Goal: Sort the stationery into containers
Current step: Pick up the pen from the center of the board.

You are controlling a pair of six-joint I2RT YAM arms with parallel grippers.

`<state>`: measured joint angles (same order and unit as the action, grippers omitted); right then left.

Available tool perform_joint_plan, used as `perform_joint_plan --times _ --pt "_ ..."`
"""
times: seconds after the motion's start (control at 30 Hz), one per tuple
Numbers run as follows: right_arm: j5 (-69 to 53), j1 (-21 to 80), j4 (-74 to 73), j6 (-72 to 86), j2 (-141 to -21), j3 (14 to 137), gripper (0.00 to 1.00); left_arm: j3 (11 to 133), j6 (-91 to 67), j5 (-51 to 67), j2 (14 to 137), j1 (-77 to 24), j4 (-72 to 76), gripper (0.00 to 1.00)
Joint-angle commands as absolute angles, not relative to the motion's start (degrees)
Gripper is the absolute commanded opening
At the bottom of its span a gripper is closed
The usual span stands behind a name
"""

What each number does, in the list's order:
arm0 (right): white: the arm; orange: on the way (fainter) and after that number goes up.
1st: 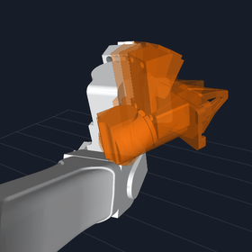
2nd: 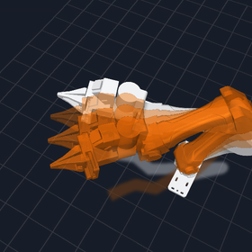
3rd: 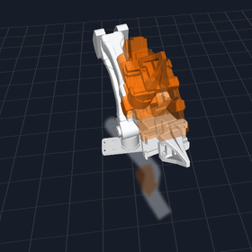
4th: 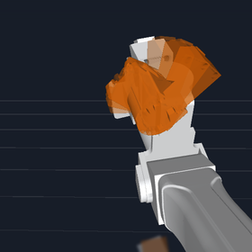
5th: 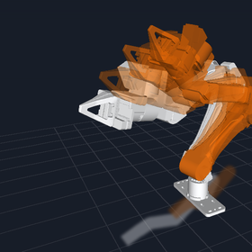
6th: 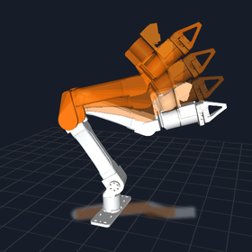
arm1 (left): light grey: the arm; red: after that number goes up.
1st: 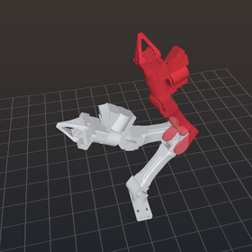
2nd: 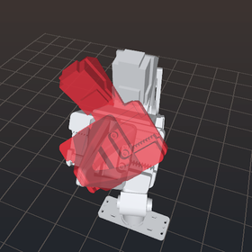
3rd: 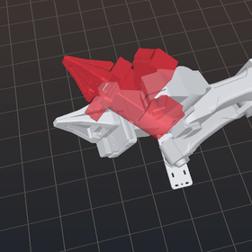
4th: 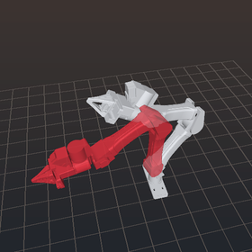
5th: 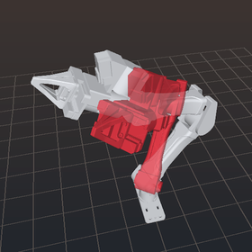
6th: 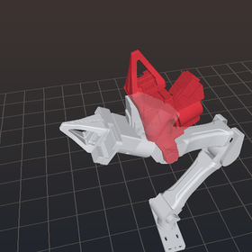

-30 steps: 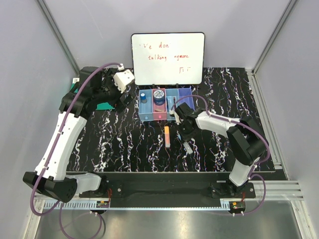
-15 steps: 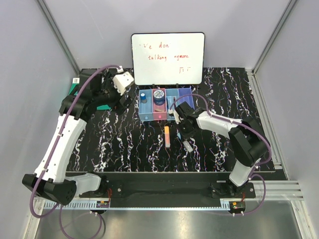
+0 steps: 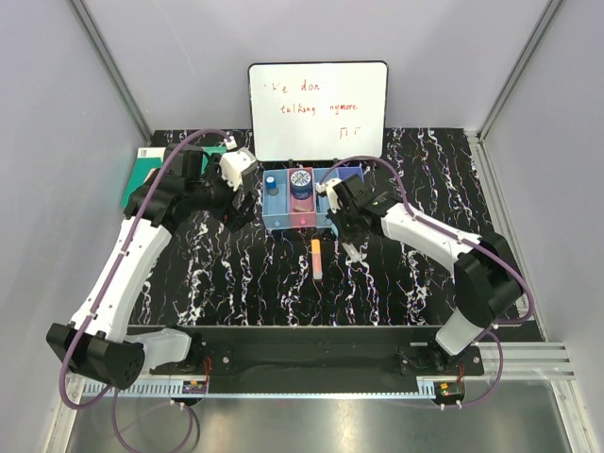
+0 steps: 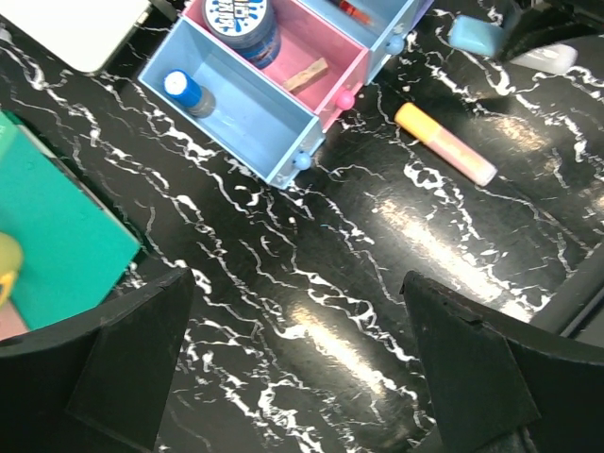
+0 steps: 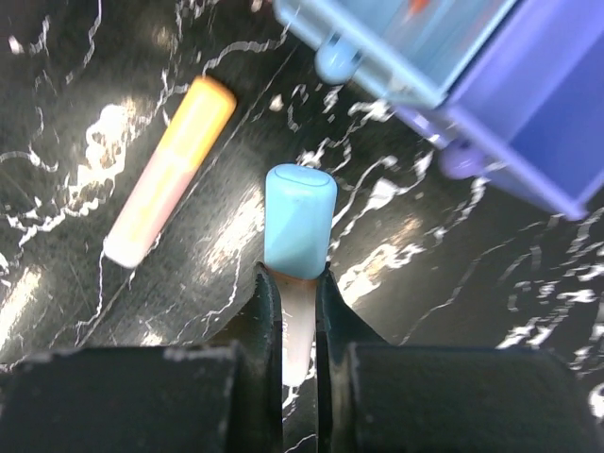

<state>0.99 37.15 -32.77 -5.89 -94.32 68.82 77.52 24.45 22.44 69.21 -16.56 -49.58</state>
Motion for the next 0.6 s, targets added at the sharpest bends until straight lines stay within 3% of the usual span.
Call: perform_joint_plan --times 0.0,0.23,0.57 --pt "6.14 37.53 -31.11 -8.08 -91.23 72.68 0.00 79.63 21.89 24.96 69.96 -16.61 -47.29 0.99" --pt "10.02 33.84 -28.39 -10.37 -92.63 77.51 0.00 78.93 21.53 24.96 70.14 -17.66 -47.20 0.99" --pt "10.99 27.95 -23.82 -14.41 -104.83 91.91 0.00 76.38 18.11 24.61 72.42 -21.44 -44.13 0.99"
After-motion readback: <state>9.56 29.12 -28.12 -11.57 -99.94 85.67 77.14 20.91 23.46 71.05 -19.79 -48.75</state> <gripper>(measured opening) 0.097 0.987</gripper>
